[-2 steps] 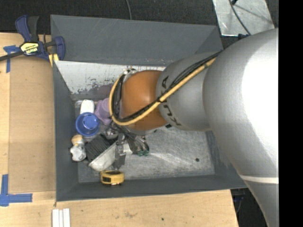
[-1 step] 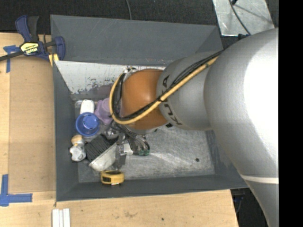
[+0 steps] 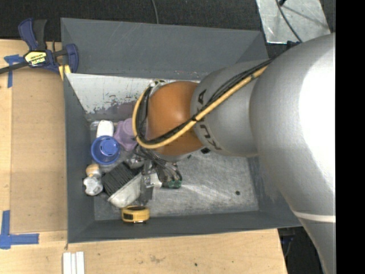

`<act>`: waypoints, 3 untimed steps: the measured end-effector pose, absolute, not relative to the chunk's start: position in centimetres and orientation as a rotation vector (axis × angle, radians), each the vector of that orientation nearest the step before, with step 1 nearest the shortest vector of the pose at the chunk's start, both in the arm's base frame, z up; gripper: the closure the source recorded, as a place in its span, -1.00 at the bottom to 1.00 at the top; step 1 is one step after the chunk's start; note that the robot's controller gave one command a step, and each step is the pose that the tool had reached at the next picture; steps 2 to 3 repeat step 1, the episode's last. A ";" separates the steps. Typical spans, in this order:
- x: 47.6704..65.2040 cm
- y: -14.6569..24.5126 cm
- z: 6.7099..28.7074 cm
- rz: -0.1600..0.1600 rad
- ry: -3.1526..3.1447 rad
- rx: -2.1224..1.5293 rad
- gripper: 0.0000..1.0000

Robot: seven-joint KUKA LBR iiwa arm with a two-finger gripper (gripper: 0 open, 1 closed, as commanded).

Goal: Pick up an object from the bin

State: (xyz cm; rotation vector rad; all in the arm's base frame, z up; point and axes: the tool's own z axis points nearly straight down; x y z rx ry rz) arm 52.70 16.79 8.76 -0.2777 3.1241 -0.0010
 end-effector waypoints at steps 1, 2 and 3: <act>52.6 16.8 10.3 -0.003 3.130 -0.280 1.00; 52.6 16.8 10.3 -0.003 3.130 -0.280 1.00; 52.6 16.8 10.3 -0.003 3.130 -0.280 1.00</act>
Offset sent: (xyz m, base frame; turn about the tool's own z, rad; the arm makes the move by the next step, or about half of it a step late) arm 0.0000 -0.0001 0.0048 0.0000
